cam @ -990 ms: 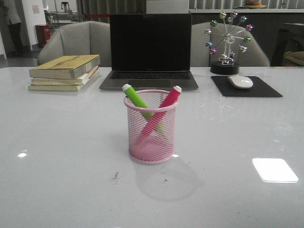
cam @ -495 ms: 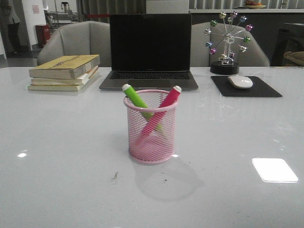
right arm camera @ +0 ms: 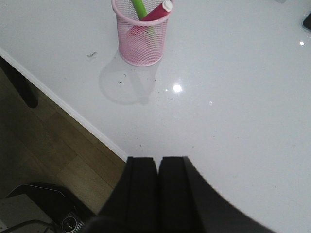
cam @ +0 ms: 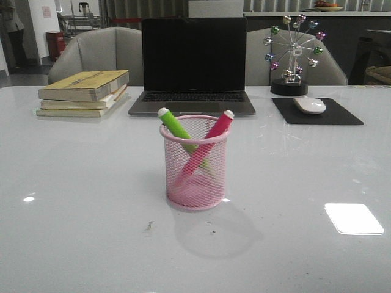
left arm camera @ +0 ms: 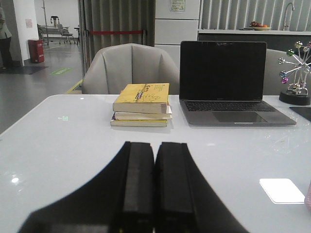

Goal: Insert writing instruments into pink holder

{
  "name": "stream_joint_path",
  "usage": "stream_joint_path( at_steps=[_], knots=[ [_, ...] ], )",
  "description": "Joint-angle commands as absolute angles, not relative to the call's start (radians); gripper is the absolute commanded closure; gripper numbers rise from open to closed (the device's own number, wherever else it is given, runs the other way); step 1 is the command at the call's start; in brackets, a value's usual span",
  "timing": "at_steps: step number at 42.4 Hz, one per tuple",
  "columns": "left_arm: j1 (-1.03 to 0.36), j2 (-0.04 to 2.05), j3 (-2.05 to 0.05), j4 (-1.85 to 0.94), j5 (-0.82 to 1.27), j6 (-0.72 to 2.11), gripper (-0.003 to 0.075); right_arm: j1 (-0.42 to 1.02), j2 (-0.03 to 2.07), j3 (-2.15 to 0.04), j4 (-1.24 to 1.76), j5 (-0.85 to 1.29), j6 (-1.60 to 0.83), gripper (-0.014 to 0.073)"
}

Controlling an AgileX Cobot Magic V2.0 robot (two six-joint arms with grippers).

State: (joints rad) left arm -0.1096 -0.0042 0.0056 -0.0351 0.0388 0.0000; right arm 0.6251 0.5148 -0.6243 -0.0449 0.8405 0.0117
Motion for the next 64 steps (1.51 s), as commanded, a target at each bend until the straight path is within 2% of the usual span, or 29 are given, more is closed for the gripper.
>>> stream_joint_path(
  at_steps=[1, 18, 23, 36, 45, 52, 64],
  knots=[
    [-0.117, -0.026, 0.011, -0.038, -0.053, -0.010, 0.0629, 0.624, 0.517, -0.649, -0.058, 0.777, 0.009, 0.0536],
    [-0.117, -0.026, 0.011, -0.038, -0.053, -0.010, 0.0629, 0.624, 0.513, -0.644, -0.058, 0.777, 0.009, 0.0536],
    [-0.117, -0.026, 0.011, -0.038, -0.053, -0.010, 0.0629, 0.566, 0.467, -0.614, -0.060, 0.752, 0.009, 0.0536],
    [-0.117, -0.026, 0.011, -0.038, -0.053, -0.010, 0.0629, 0.234, 0.178, -0.311, -0.017, 0.324, 0.009, 0.0536],
    [-0.117, -0.026, 0.011, -0.038, -0.053, -0.010, 0.0629, 0.072, 0.006, -0.089, 0.000, 0.092, 0.009, 0.0536],
    [-0.117, -0.026, 0.011, -0.038, -0.053, -0.010, 0.0629, 0.014, -0.030, 0.027, 0.014, -0.036, 0.009, 0.0536],
    [-0.117, -0.026, 0.011, -0.038, -0.053, -0.010, 0.0629, 0.011, -0.030, 0.024, 0.052, -0.047, 0.009, 0.0536]
  ],
)
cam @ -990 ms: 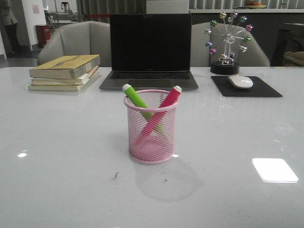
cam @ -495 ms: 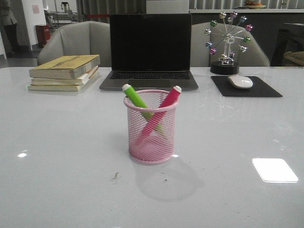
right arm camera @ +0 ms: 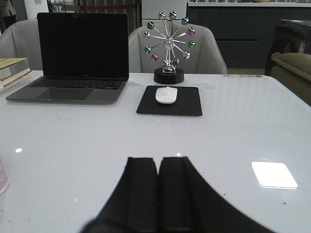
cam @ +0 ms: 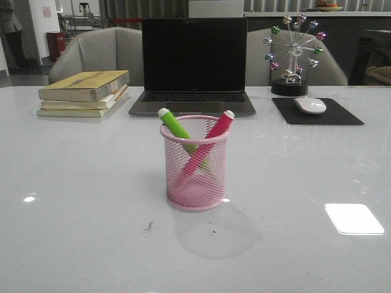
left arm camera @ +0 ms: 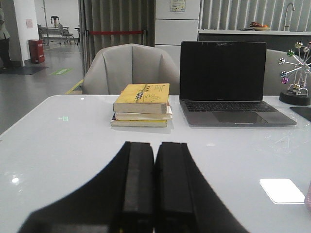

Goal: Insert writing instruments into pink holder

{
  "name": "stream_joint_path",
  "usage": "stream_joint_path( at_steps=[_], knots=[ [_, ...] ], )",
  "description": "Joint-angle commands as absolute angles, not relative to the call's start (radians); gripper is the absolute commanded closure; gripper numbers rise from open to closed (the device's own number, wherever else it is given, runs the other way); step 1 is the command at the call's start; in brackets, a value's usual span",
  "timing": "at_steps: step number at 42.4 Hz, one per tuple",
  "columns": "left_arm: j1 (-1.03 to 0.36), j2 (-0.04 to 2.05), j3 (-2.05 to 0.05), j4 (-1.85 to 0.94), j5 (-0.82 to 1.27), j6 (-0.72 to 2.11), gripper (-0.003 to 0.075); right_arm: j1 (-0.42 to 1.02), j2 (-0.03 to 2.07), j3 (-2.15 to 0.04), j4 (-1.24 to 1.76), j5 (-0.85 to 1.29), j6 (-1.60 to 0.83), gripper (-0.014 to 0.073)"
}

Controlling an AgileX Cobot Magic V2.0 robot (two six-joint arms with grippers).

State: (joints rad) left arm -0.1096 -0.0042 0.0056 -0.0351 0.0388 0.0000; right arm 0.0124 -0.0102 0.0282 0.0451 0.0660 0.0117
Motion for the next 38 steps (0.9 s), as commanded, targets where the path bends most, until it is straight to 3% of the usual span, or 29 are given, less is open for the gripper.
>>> stream_joint_path(
  at_steps=[1, 38],
  knots=[
    [-0.117, -0.026, 0.011, -0.038, -0.053, -0.010, 0.0629, 0.011, -0.030, 0.024, 0.052, -0.054, 0.009, 0.0536],
    [-0.117, -0.026, 0.011, -0.038, -0.053, -0.010, 0.0629, 0.011, -0.030, 0.024, 0.047, -0.085, 0.009, 0.0536]
  ],
)
